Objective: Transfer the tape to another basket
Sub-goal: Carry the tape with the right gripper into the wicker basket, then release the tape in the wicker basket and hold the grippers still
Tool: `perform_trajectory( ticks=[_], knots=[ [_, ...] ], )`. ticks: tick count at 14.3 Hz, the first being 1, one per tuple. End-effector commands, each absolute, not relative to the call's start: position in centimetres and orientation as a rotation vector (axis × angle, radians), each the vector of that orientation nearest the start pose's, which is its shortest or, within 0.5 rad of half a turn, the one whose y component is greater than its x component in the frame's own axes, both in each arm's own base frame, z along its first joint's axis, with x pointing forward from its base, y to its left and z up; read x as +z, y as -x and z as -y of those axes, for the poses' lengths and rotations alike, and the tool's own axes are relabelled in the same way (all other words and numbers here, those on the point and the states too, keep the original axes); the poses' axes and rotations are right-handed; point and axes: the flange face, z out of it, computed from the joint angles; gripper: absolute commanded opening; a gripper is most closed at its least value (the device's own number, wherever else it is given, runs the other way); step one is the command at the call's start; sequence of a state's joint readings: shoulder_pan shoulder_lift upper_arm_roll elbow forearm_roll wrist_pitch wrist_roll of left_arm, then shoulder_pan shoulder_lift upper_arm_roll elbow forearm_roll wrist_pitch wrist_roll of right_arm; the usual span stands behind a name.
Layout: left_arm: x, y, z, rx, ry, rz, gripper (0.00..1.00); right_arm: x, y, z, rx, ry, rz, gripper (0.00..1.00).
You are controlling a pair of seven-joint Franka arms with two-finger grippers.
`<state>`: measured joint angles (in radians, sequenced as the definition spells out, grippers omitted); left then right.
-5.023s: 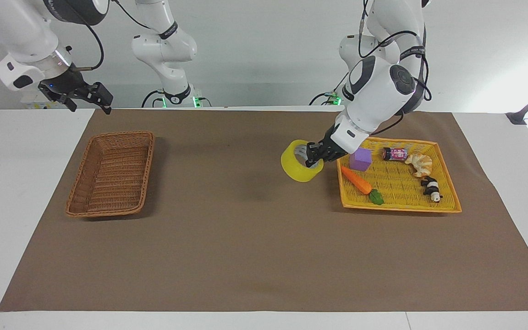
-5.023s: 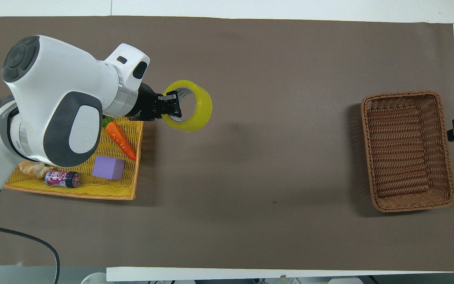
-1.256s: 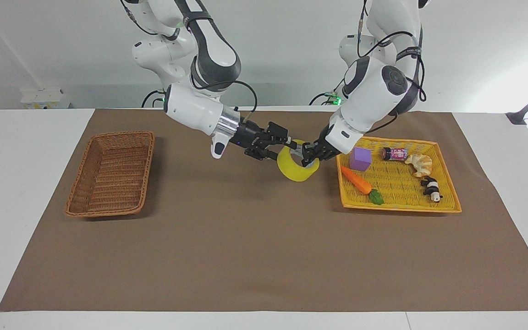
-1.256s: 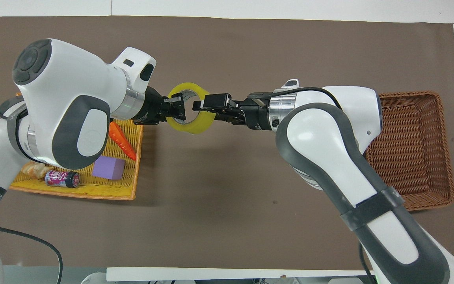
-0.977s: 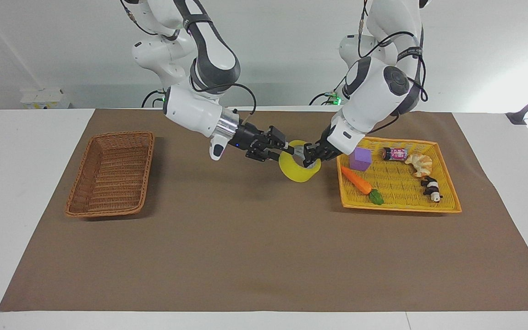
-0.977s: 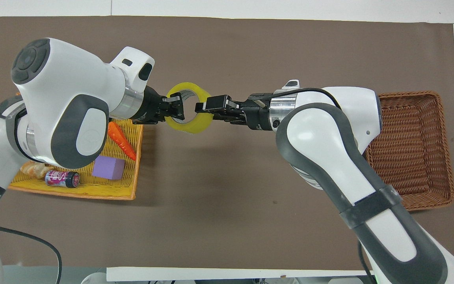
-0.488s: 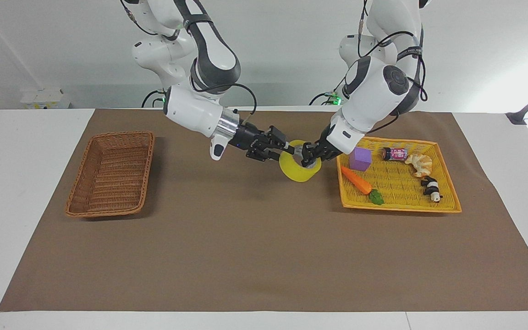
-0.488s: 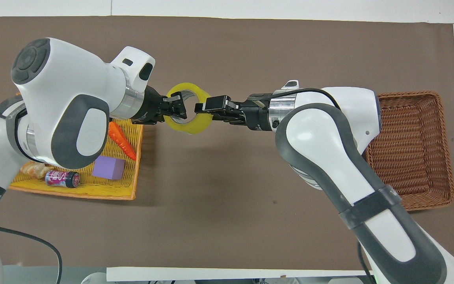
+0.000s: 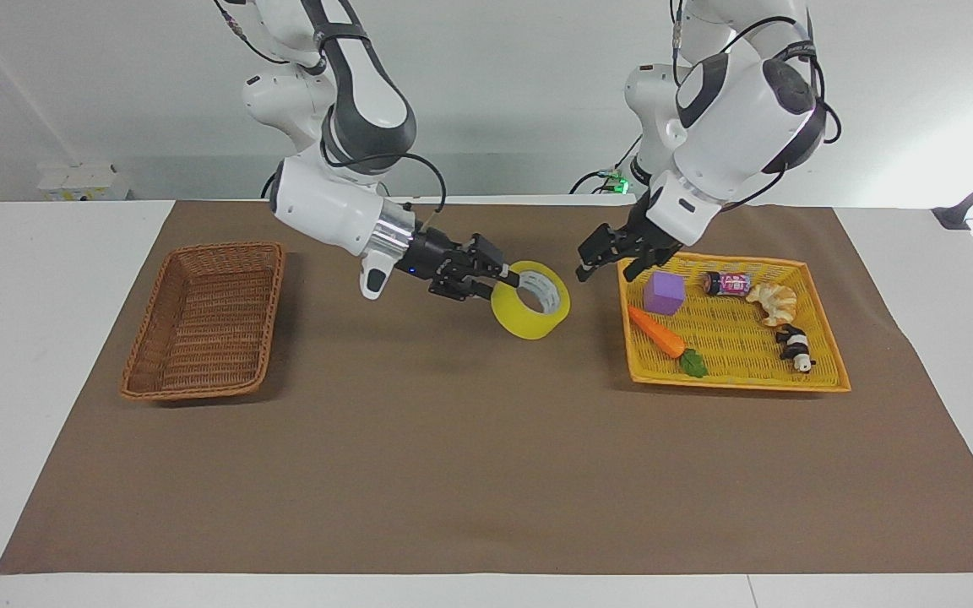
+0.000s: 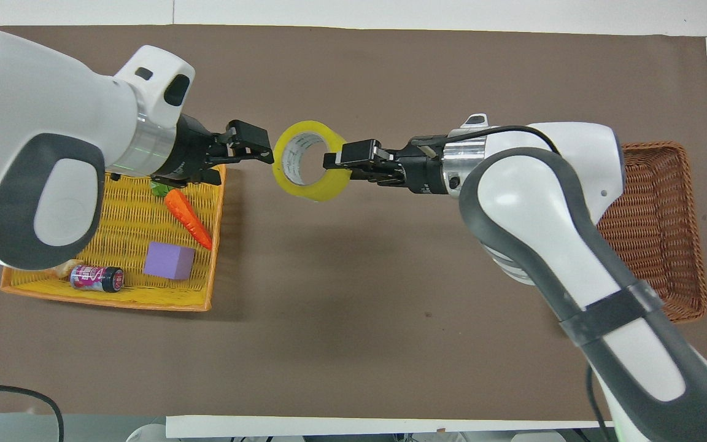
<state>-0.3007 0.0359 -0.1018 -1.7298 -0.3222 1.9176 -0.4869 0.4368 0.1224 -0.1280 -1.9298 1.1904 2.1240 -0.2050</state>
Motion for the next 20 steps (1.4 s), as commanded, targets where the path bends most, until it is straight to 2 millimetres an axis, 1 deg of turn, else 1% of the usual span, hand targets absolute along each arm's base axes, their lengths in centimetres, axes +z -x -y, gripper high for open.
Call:
perform_trajectory(
  ticks=[1, 2, 3, 5, 7, 8, 9, 10, 12, 13, 14, 15, 16, 18, 20],
  knots=[
    [58.8, -55.0, 19.6, -0.080, 3.353, 0.274, 0.99, 46.3, -57.3, -12.6, -0.009, 2.108, -0.075, 0.00],
    [58.9, -55.5, 17.4, -0.098, 3.323, 0.242, 0.99, 46.1, -57.4, -7.8, -0.010, 2.107, -0.092, 0.00],
    [59.0, -55.9, 14.6, -0.099, 3.300, 0.211, 0.99, 45.9, -57.2, -3.9, 0.004, 2.110, -0.114, 0.00],
    [58.6, -56.5, 9.7, -0.075, 3.240, 0.129, 0.99, 45.2, -56.0, 4.0, 0.015, 2.114, -0.148, 0.00],
    [58.6, -56.6, 5.1, -0.052, 3.188, 0.026, 0.99, 44.4, -54.2, 10.2, 0.004, 2.140, -0.132, 0.00],
    [58.9, -56.4, 3.8, -0.060, 3.183, -0.002, 0.99, 43.9, -53.0, 13.3, -0.011, 2.194, -0.103, 0.00],
    [59.0, -56.5, 3.0, -0.070, 3.183, 0.015, 0.99, 43.3, -51.9, 15.5, 0.001, 2.211, -0.073, 0.00],
    [58.5, -56.4, 2.9, -0.063, 3.182, 0.025, 0.99, 41.8, -50.7, 18.1, 0.011, 2.194, -0.075, 0.00],
    [58.7, -56.3, 2.6, -0.065, 3.182, 0.035, 0.99, 39.0, -48.8, 22.7, 0.032, 2.170, -0.078, 0.00],
    [58.7, -56.3, 2.6, -0.068, 3.182, 0.035, 0.99, 38.2, -48.3, 23.8, 0.031, 2.175, -0.052, 0.00],
    [58.5, -56.1, 2.2, -0.049, 3.181, 0.047, 0.99, 37.3, -48.0, 24.3, 0.029, 2.179, -0.020, 0.00],
    [58.5, -56.1, 0.9, -0.044, 3.178, 0.083, 0.99, 35.5, -47.6, 24.9, 0.024, 2.168, 0.015, 0.00],
    [58.7, -56.2, 0.5, -0.064, 3.178, 0.095, 0.99, 34.3, -47.6, 25.2, 0.022, 2.170, 0.047, 0.00],
    [58.8, -56.3, 0.1, -0.074, 3.177, 0.101, 0.99, 33.7, -47.2, 25.7, 0.046, 2.211, 0.070, 0.00],
    [58.7, -56.2, 1.3, -0.068, 3.179, 0.069, 0.99, 33.5, -47.1, 25.8, 0.049, 2.223, 0.087, 0.00]
  ],
)
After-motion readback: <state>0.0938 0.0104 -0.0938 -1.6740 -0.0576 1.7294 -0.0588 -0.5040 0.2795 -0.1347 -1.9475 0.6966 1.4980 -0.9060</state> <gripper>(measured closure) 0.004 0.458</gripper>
